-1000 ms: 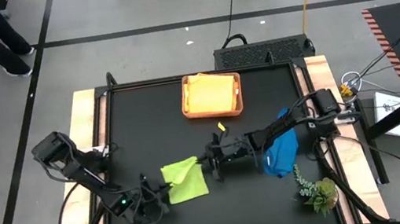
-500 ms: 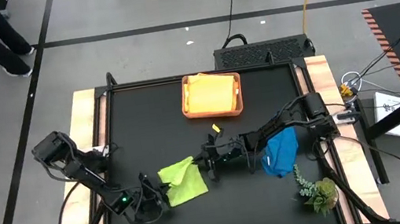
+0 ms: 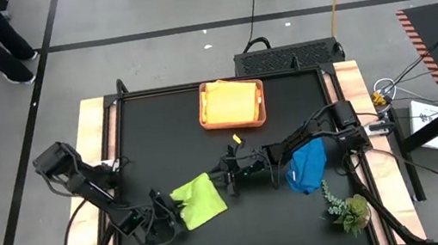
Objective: Fold microfiber towels
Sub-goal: Fold the green towel, then put the green towel in the orange bin
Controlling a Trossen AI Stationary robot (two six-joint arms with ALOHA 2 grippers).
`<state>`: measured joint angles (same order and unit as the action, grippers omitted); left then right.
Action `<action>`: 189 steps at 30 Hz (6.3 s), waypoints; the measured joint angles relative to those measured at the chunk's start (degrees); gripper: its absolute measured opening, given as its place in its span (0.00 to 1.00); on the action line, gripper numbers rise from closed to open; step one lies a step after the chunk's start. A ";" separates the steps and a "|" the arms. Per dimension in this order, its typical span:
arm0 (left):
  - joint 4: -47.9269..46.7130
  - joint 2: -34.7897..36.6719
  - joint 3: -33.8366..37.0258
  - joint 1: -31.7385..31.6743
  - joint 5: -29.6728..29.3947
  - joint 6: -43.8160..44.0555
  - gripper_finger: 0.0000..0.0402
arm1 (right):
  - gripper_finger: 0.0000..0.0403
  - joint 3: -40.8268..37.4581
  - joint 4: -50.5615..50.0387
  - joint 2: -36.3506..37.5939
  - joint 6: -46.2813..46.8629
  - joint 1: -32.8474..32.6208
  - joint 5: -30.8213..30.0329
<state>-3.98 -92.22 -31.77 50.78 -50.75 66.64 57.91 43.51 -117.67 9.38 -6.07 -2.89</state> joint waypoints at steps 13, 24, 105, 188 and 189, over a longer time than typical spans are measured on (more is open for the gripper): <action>-19.28 21.75 -0.03 -0.98 6.23 -0.01 0.28 | 0.28 -0.02 0.90 0.00 -0.46 -0.07 5.02; 18.94 10.76 -0.04 -3.54 11.79 -38.07 0.18 | 0.28 -0.04 0.83 0.00 -17.42 -8.44 15.81; 10.89 -6.34 -7.87 -8.50 22.39 -35.09 0.60 | 0.48 9.24 -20.96 -4.96 -39.57 -12.75 -5.48; 8.97 7.58 -7.80 -22.27 28.07 -28.12 0.02 | 0.36 11.82 -27.56 4.92 -32.50 -11.89 -14.89; 8.97 7.58 -7.80 -22.27 28.18 -28.14 0.02 | 0.32 11.82 -27.55 4.92 -33.04 -11.92 -14.89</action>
<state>4.99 -84.64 -39.57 28.51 -22.58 38.50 69.73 15.97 -112.75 -23.65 -17.98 -17.78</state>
